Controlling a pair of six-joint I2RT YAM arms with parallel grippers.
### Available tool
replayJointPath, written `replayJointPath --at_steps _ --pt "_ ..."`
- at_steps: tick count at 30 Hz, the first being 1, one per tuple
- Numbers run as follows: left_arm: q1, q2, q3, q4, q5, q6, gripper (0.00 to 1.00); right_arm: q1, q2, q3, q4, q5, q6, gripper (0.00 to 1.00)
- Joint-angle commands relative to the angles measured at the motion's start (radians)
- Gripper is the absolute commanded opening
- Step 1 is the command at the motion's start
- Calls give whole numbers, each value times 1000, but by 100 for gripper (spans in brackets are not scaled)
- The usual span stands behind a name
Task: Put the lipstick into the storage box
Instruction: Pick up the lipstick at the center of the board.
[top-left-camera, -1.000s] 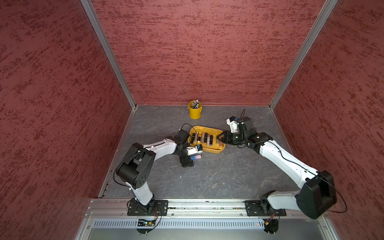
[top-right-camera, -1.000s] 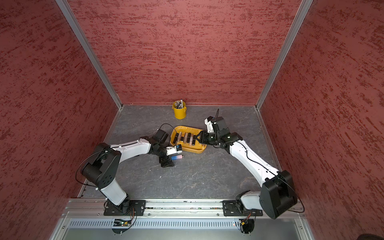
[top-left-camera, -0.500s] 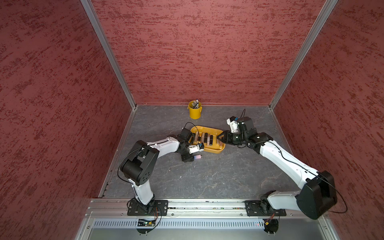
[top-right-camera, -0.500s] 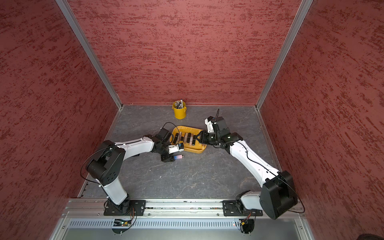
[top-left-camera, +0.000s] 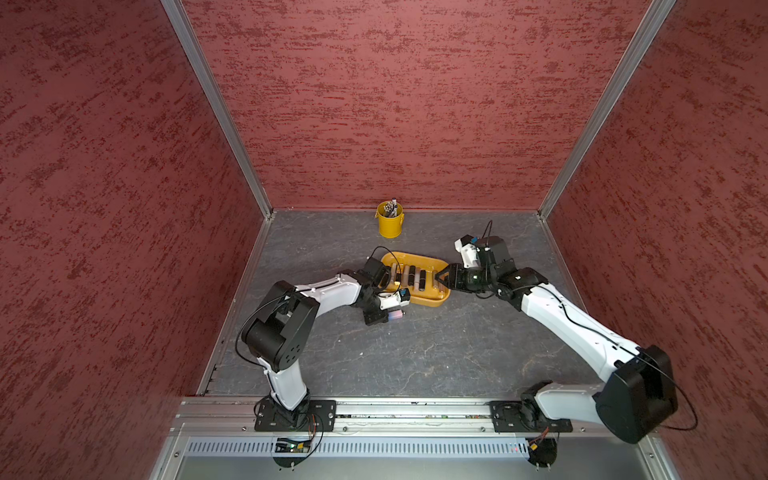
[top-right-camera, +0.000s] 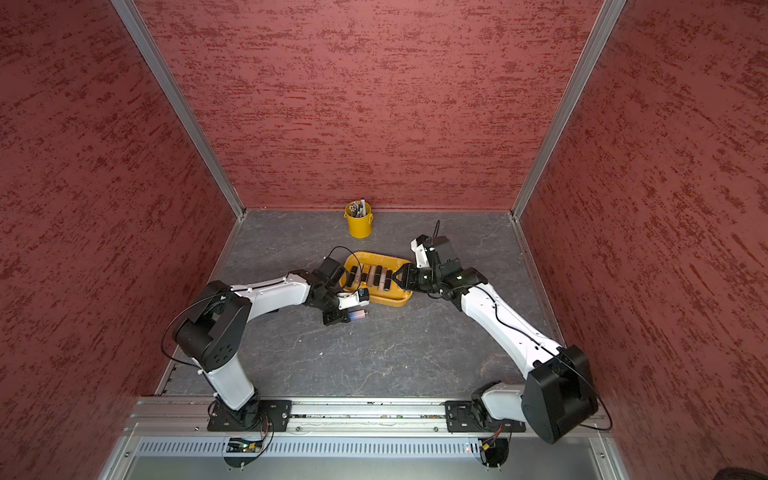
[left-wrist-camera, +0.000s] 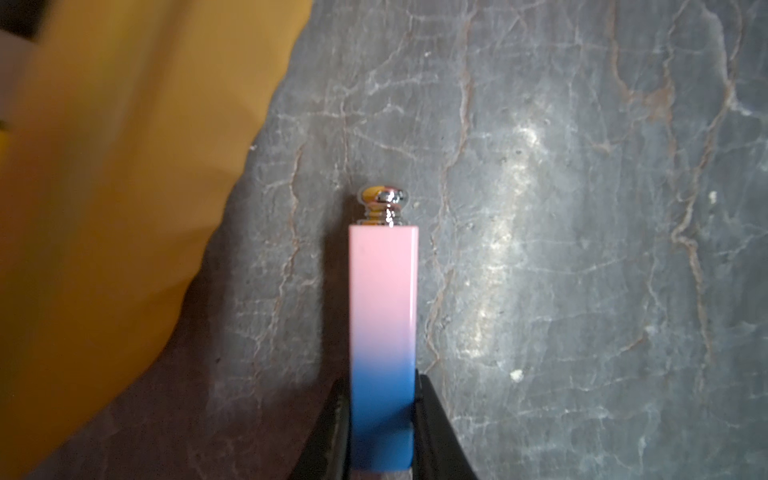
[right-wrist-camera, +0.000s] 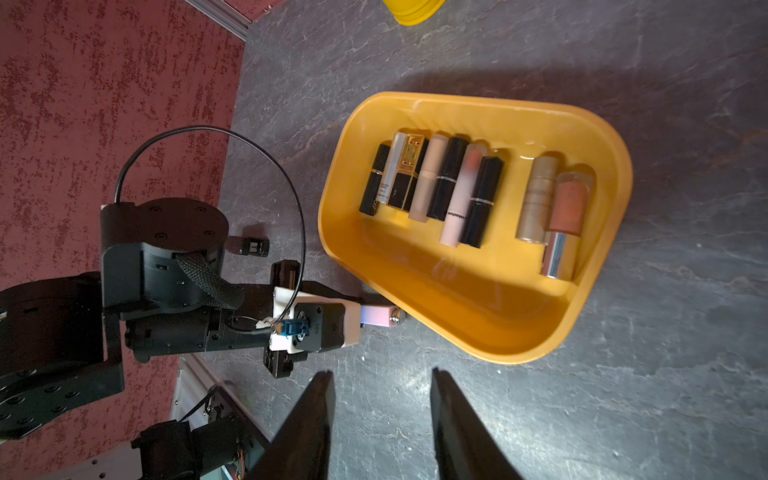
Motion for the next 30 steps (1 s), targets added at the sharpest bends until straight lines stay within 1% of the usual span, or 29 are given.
replayJointPath --at_steps 1,6,10,12,14,16,18,21,23,27,30 --pt "-11 -1 1 -66 75 -17 13 5 -18 -8 27 14 1 42" --pt "-9 -72 -5 -68 140 -45 13 4 -17 -10 34 8 7 44" --pt "-1 -156 -21 -53 200 -88 12 2 -16 -11 47 -13 17 45" --pt "13 -206 -35 -30 249 -124 12 0 -16 -11 50 -22 19 45" --pt "39 -265 -54 13 321 -184 11 -8 -19 -13 53 -35 22 46" --pt "73 -328 -83 81 408 -272 9 -19 -27 -16 57 -57 23 47" --pt "109 -398 -128 192 491 -397 8 -34 -40 -23 79 -94 27 47" --pt "142 -476 -186 348 581 -583 7 -54 -71 -45 147 -181 35 47" --pt "150 -509 -206 426 615 -697 8 -62 -95 -59 199 -242 39 48" --pt "155 -550 -213 540 655 -889 9 -65 -109 -62 314 -407 60 49" --pt "155 -579 -224 652 680 -1034 10 -64 -100 -64 417 -513 118 49"
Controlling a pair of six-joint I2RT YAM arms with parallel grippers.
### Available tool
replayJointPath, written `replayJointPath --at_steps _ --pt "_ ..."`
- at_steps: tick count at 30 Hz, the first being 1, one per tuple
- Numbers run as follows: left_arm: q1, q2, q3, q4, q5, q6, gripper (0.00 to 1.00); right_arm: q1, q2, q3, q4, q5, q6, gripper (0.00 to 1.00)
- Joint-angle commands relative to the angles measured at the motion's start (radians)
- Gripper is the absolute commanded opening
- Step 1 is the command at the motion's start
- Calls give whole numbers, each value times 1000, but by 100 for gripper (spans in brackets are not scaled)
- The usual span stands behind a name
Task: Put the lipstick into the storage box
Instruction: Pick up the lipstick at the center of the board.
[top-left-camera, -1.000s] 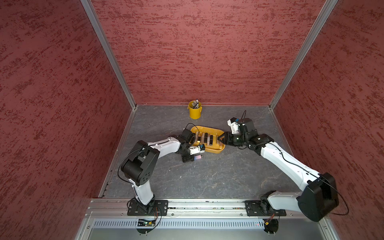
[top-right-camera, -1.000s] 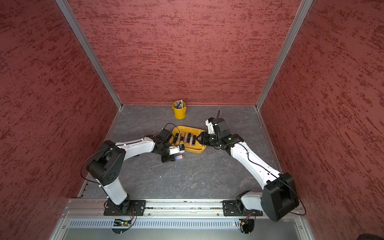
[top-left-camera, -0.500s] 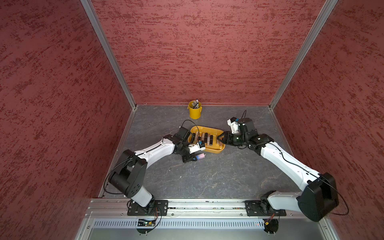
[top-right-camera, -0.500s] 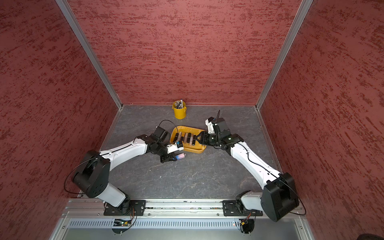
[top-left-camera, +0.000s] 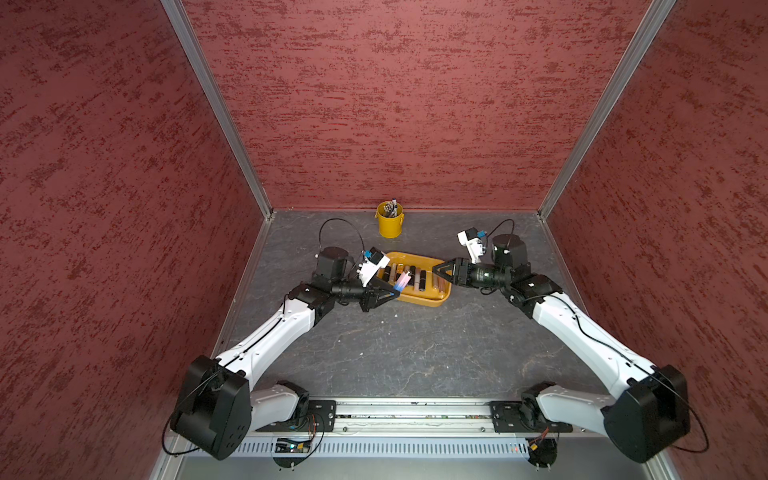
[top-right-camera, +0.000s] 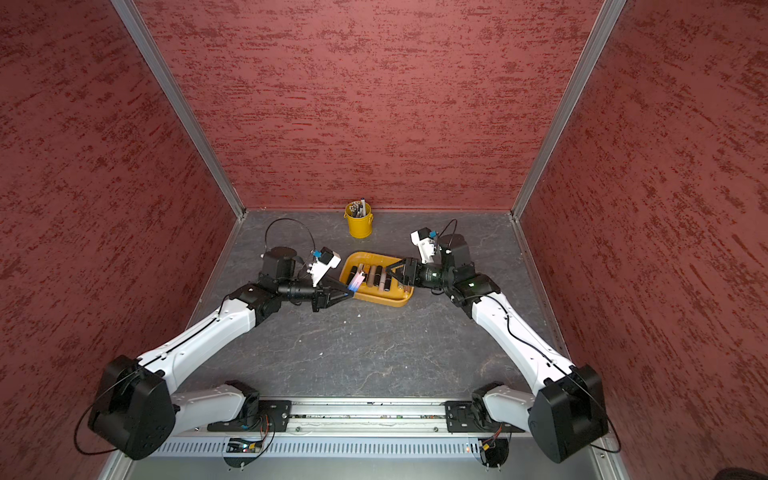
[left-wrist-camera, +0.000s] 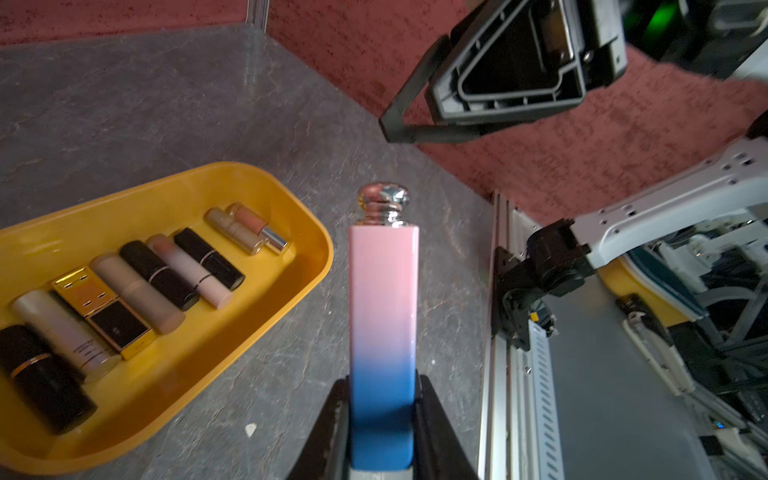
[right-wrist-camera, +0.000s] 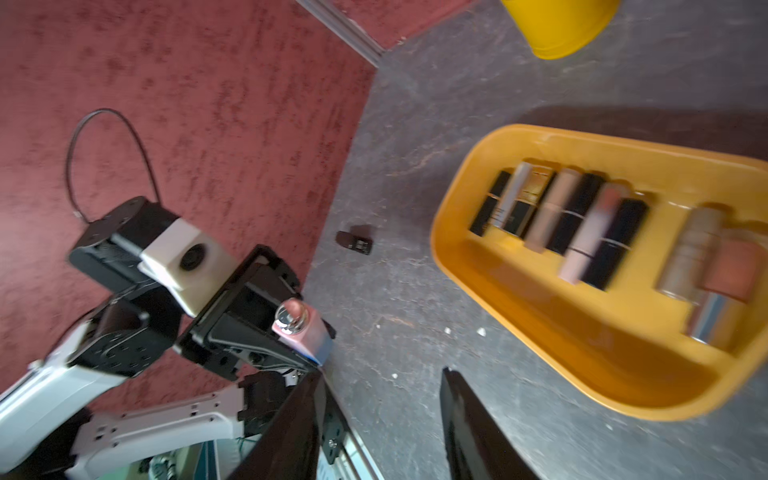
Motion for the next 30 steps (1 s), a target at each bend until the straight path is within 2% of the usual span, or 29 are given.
replayJointPath --at_steps 1,5,9,15,25,30 --pt "6 -40 -17 220 82 -265 10 -4 -1 -2 196 -194 79 49" --pt "4 -67 -33 386 96 -461 12 -2 10 -16 390 -277 196 50" --pt "-5 -91 -29 435 93 -543 13 9 18 -12 505 -310 255 51" --pt "-20 -106 -31 494 86 -604 13 73 52 15 567 -335 277 52" --pt "-42 -133 -30 492 72 -614 13 166 151 106 611 -311 275 52" --pt "-48 -150 -39 479 66 -609 13 181 180 130 654 -293 300 45"
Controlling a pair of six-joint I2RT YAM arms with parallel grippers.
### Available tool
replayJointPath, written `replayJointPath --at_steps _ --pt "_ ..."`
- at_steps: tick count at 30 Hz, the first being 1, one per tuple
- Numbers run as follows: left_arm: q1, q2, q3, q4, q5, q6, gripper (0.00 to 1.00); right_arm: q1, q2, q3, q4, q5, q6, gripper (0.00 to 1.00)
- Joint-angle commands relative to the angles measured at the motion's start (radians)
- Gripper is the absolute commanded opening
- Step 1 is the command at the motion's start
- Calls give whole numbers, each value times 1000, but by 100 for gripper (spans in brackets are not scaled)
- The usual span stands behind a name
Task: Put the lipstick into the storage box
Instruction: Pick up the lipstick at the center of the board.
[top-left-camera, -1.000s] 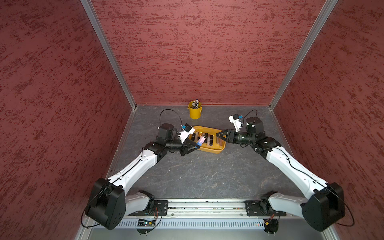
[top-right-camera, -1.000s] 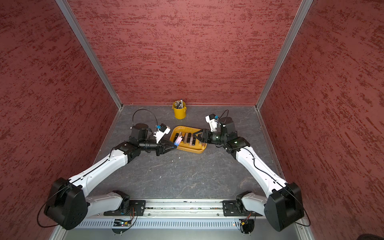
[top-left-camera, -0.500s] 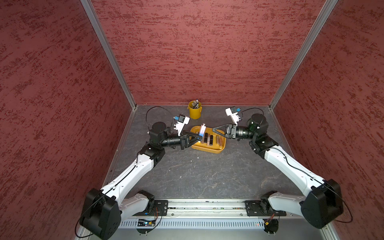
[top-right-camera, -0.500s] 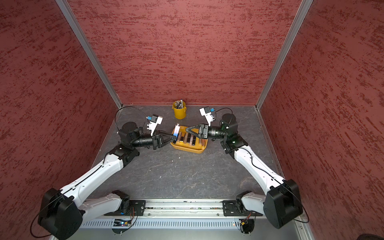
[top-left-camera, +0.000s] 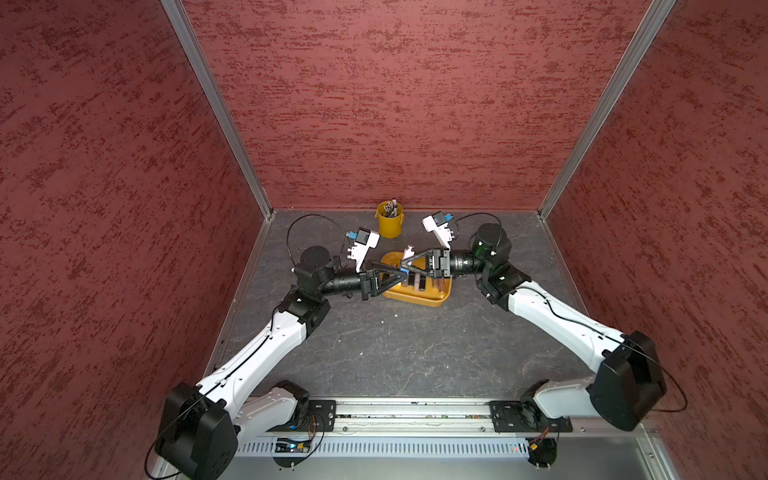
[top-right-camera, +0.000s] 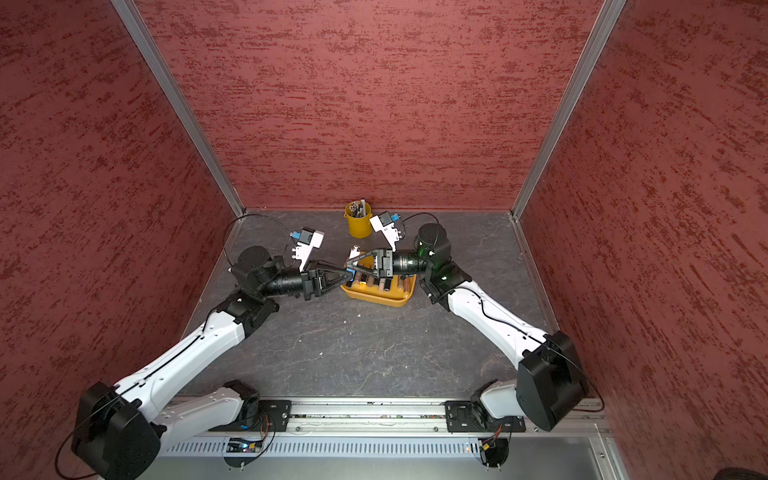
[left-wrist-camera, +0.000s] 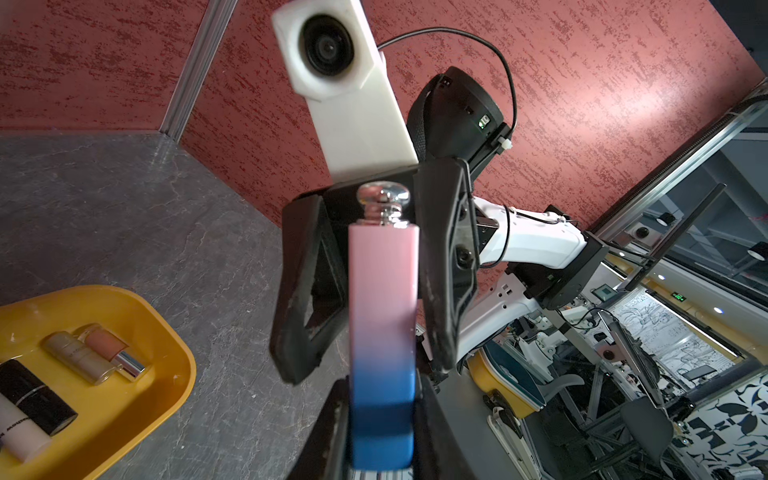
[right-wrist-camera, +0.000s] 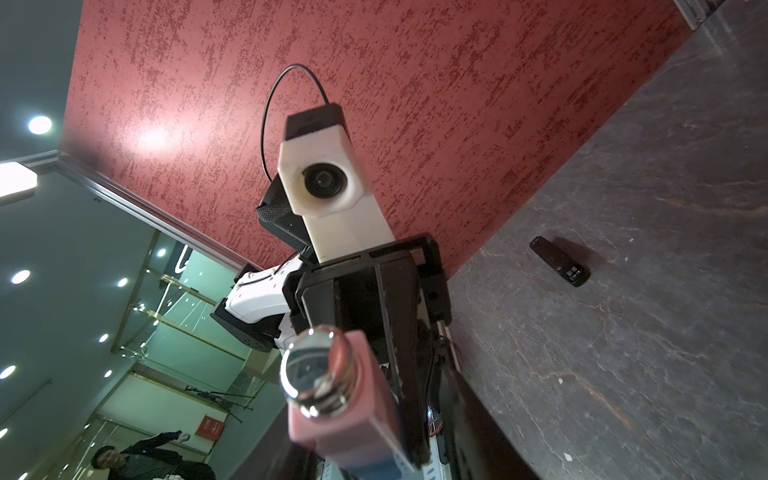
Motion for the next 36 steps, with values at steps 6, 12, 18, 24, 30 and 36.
replayJointPath --at_steps 6,12,18,24,30,36 --pt "-2 -50 -45 11 -35 6 14 9 -9 20 79 28 26 26" --pt "1 -55 -44 -4 -62 3 22 10 -19 -3 129 37 56 7" --pt "3 -77 -32 -76 -88 10 62 10 -19 -2 144 37 61 5" --pt "5 -191 -45 -216 -172 67 100 10 -2 60 19 37 -26 5" --pt "6 -296 -36 -403 -351 75 100 10 48 150 -131 40 -115 5" --pt "6 -383 -52 -517 -507 35 100 9 153 282 -244 28 -174 6"
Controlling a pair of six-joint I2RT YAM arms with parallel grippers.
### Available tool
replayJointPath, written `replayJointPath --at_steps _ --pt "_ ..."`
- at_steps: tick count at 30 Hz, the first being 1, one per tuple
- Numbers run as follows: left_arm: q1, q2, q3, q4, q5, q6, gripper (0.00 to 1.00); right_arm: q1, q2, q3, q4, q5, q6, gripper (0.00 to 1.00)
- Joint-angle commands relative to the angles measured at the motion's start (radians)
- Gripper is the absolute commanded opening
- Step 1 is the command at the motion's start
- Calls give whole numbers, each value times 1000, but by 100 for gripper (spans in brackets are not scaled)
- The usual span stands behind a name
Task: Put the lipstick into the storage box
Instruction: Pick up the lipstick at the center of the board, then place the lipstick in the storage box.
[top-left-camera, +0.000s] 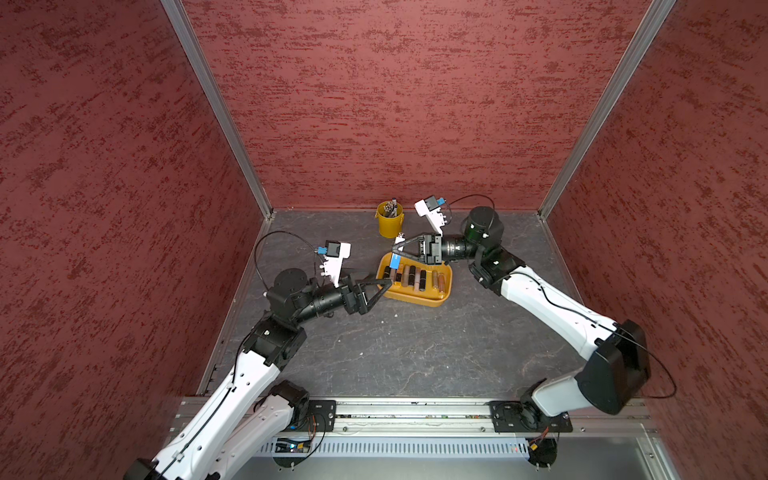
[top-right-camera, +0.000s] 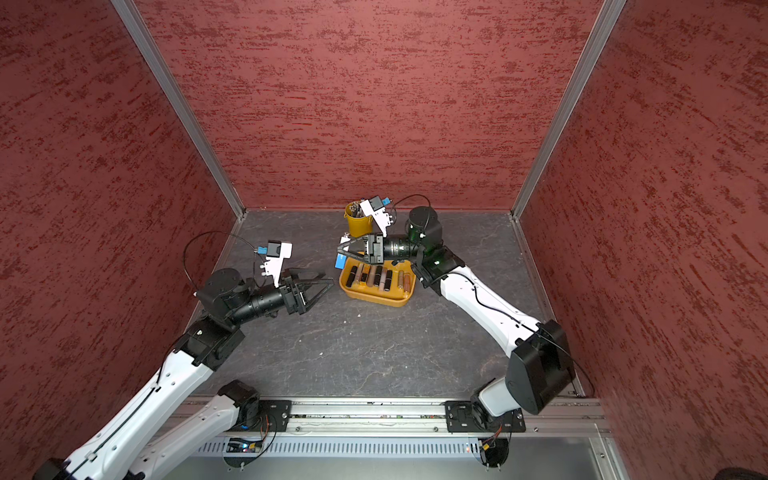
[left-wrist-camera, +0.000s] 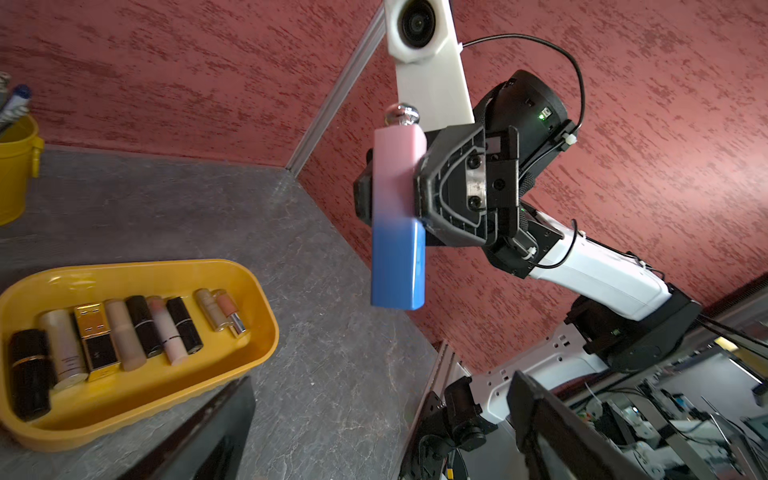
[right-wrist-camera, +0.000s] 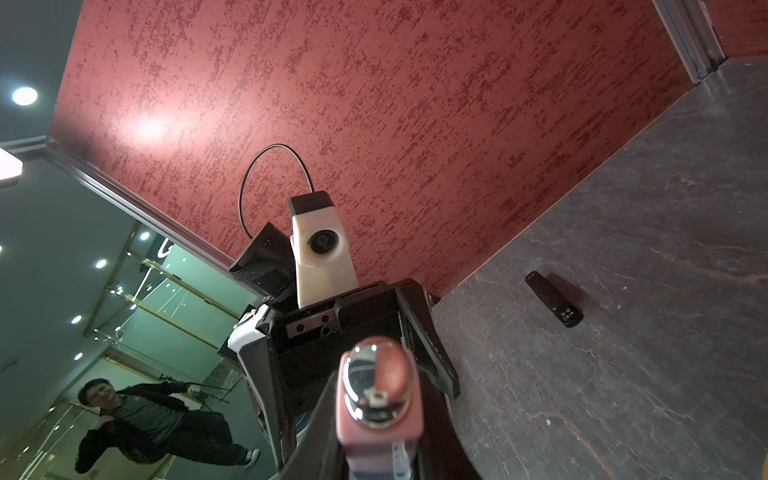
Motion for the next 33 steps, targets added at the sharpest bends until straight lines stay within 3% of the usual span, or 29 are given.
replayJointPath --at_steps 1,8,13,20,24,33 --pt "4 -47 -15 -117 -134 -20 100 -1 50 72 -105 5 -66 6" --pt "4 -131 -54 -221 -247 -93 100 -1 73 115 -185 62 -99 6" --pt "2 -129 -50 -296 -296 -90 100 -1 69 158 -451 209 -239 7" --pt "-17 -71 -65 -396 -345 -53 100 -8 102 260 -839 511 -356 7" --pt "-38 -63 -113 -367 -353 -13 100 -25 94 234 -916 655 -355 8" --pt "-95 48 -182 -215 -350 2 100 -94 119 152 -971 782 -358 10"
